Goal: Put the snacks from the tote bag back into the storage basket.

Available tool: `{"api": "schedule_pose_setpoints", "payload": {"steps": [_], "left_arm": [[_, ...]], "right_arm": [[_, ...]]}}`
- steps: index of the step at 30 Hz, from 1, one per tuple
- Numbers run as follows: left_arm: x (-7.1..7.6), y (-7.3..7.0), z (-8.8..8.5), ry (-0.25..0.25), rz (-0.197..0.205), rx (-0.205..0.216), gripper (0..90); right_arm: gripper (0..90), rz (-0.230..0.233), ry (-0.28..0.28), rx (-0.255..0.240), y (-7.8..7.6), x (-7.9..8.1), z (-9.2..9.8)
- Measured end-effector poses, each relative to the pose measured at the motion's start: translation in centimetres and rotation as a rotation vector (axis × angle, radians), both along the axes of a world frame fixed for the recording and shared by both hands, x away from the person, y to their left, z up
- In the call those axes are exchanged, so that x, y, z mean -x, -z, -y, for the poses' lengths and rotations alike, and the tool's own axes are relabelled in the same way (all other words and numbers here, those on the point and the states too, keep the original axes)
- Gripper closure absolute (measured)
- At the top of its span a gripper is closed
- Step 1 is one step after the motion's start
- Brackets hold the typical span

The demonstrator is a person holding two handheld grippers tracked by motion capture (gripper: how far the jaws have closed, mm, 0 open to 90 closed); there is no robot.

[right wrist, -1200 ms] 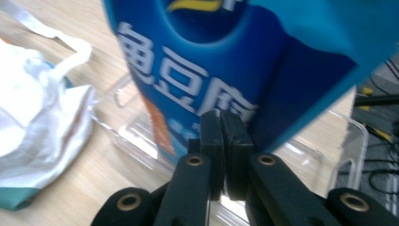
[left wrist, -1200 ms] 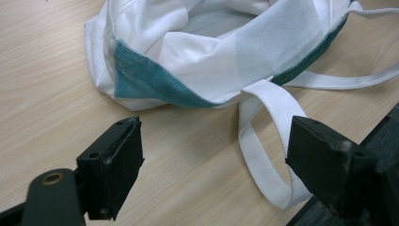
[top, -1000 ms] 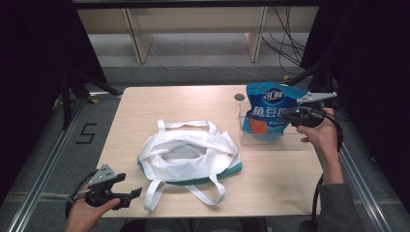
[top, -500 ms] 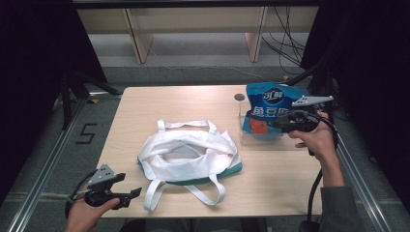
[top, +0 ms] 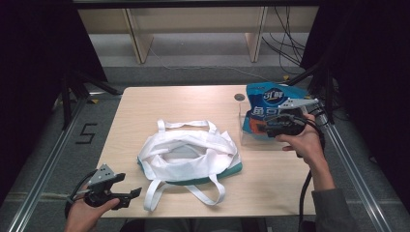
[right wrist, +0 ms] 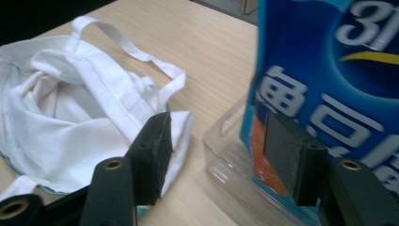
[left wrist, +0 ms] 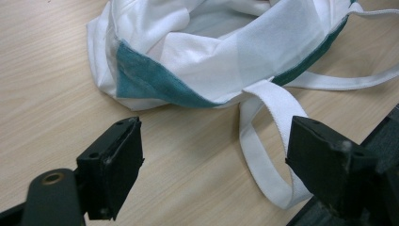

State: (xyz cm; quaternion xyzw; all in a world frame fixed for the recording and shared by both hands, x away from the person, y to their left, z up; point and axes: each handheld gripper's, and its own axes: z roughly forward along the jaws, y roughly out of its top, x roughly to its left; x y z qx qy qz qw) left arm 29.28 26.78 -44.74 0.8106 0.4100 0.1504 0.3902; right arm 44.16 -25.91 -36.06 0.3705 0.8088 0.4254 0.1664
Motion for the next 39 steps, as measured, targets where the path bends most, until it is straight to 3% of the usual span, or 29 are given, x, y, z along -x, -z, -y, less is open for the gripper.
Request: {"api": "schedule_pose_setpoints", "payload": {"steps": [5,6,7,10,11,12,14,15,16,17,18,20,23,24,25,26,29,33,39], "left_arm": [[0.0,0.0,0.0,-0.001,0.001,0.000,18.1],[0.0,0.0,0.0,-0.002,0.001,0.000,18.1],[0.0,0.1,0.2,-0.026,0.008,0.037,18.0],[0.0,0.1,0.2,-0.021,0.007,0.031,18.0],[0.0,0.0,0.0,-0.004,0.002,0.006,18.0],[0.1,0.1,0.2,-0.022,0.006,0.033,18.0],[0.1,0.1,0.2,-0.023,0.009,0.035,18.0],[0.1,0.1,0.2,-0.023,0.009,0.035,18.0],[0.0,0.0,0.0,-0.005,0.004,0.007,18.0],[0.0,0.0,0.0,-0.001,0.003,0.002,18.0],[0.1,0.1,0.2,-0.019,0.008,0.029,18.1],[0.1,0.1,0.2,-0.023,0.009,0.035,18.1],[0.0,0.0,0.0,0.000,0.002,0.000,18.1],[0.1,0.1,0.2,-0.023,0.008,0.034,18.0],[0.0,0.0,0.0,0.001,0.001,-0.001,18.0],[0.1,0.0,0.1,-0.011,-0.006,0.013,18.1],[0.0,0.0,0.0,-0.002,0.005,0.004,18.1],[0.0,0.0,0.0,-0.001,0.003,0.002,18.1],[0.0,0.0,-0.1,0.004,-0.002,0.001,18.0]], "right_arm": [[38.3,0.005,-0.017,-0.014,0.5,0.2,-1.6],[37.2,-0.007,-0.019,-0.013,0.7,0.3,-2.1],[36.6,-0.021,-0.015,-0.019,0.9,0.4,-2.4],[34.8,-0.061,-0.044,0.000,1.8,0.6,-3.5],[34.6,-0.052,-0.053,0.014,2.0,0.5,-3.7],[34.3,-0.066,-0.059,0.020,2.3,0.5,-4.0],[33.5,-0.094,-0.057,0.014,2.7,0.7,-4.6],[32.8,-0.081,-0.069,0.017,2.9,0.6,-4.7],[32.0,-0.070,-0.074,0.034,2.9,0.6,-4.8],[31.6,-0.091,-0.069,0.037,3.0,0.7,-4.9],[31.5,-0.088,-0.068,0.029,3.1,0.8,-5.1],[30.9,-0.089,-0.070,0.043,3.3,0.9,-5.2],[30.4,-0.102,-0.065,0.049,3.7,1.3,-5.4],[30.4,-0.103,-0.070,0.046,3.8,1.3,-5.5],[30.4,-0.089,-0.065,0.041,4.1,1.4,-5.6],[30.4,-0.091,-0.076,0.052,4.3,1.5,-5.6],[30.0,-0.083,-0.084,0.046,5.0,1.9,-6.0],[28.8,-0.103,-0.117,0.003,6.2,3.0,-6.6],[25.4,-0.089,-0.145,0.009,7.3,4.8,-7.2]]}}
